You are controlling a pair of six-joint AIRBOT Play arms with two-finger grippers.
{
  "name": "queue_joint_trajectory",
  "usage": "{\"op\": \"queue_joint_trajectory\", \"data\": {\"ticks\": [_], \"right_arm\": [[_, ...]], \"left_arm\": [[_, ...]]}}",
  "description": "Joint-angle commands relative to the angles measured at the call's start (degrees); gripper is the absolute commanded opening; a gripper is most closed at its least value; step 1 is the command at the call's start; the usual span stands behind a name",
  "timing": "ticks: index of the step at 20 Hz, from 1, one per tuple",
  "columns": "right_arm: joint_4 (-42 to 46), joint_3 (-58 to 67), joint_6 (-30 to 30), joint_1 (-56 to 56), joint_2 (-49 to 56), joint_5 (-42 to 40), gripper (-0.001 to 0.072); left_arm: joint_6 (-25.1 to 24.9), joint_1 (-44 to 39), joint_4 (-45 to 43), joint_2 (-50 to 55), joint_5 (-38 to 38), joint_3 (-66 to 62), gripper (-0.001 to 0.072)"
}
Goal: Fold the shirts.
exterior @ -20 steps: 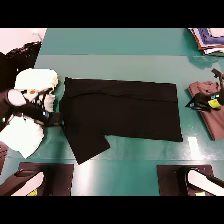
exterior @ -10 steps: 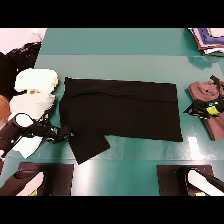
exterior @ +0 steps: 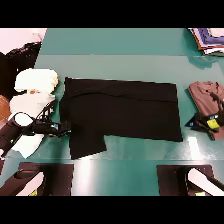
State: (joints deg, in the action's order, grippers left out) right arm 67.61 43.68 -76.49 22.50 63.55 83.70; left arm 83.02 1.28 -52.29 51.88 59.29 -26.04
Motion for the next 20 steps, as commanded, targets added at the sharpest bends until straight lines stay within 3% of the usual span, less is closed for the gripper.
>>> {"op": "queue_joint_trajectory", "data": {"ticks": [1,10,14,17,20], "right_arm": [[-0.6,-8.0,1.0,5.9,0.1,-3.6,0.0397],[-0.6,-14.1,2.0,-1.3,0.4,-7.6,0.0374],[-0.4,-14.1,2.0,-3.8,0.2,-8.6,0.0018],[1.6,-14.1,2.0,-3.8,-3.7,-6.8,0.0017],[7.7,-14.1,1.9,-3.8,-11.4,-3.5,0.0017]], "left_arm": [[-2.1,0.1,0.5,0.0,1.3,-3.1,0.0027],[-2.1,0.1,0.4,0.0,0.7,-3.4,0.0027],[-3.1,0.1,-0.8,-0.1,3.5,-3.6,0.0026],[-2.9,0.1,-4.8,-2.6,10.4,-3.8,0.0024],[0.9,0.1,-8.7,-10.5,15.5,-3.8,0.0024]]}}
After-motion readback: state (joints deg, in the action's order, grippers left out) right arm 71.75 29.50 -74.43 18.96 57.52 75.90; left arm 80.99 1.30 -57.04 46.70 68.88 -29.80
